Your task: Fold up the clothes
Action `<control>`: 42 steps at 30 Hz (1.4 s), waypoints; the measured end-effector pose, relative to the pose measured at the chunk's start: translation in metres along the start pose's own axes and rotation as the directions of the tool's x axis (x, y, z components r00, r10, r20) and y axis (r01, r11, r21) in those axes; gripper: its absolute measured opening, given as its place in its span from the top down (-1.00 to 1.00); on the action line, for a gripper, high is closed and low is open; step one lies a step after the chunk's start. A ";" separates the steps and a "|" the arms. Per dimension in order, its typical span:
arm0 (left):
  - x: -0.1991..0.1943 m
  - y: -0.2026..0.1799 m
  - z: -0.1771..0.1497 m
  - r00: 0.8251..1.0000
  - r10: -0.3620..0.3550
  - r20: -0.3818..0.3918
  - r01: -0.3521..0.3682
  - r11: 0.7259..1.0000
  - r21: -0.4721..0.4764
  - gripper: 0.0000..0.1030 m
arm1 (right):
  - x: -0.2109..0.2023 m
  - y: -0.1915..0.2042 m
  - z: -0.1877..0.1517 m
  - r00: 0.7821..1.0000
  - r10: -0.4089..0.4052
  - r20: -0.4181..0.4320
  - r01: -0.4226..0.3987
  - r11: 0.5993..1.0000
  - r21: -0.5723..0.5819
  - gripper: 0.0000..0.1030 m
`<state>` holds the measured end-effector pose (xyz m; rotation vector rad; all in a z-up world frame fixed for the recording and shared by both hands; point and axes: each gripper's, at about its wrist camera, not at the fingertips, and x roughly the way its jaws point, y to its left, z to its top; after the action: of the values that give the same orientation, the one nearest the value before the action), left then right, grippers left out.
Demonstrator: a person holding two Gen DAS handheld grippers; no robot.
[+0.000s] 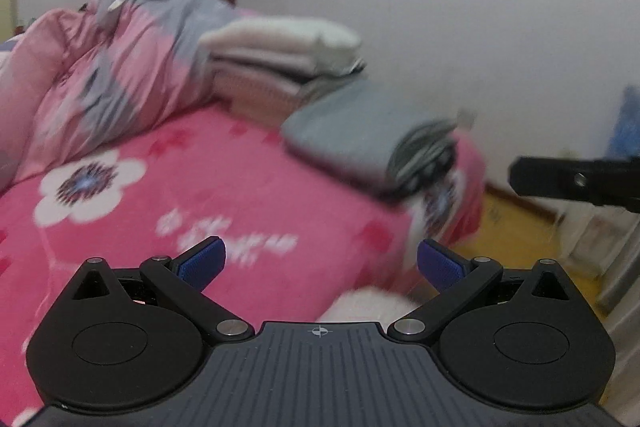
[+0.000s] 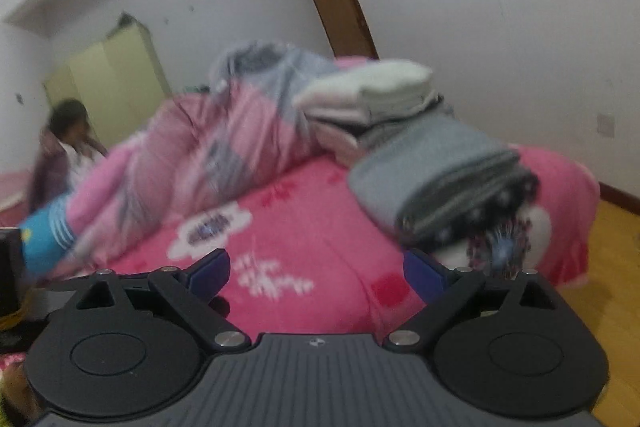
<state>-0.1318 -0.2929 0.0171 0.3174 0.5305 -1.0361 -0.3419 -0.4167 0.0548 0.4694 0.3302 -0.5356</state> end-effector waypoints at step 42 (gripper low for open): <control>0.022 0.042 -0.017 0.998 -0.033 -0.059 0.023 0.987 -0.162 -1.00 | 0.035 0.056 -0.040 0.849 -0.528 -0.016 0.518 0.839 -0.165 -1.00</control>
<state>-0.0909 -0.2809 -0.0089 0.1994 0.6720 -1.0063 -0.2895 -0.3686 0.0254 0.2371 0.5625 -1.0254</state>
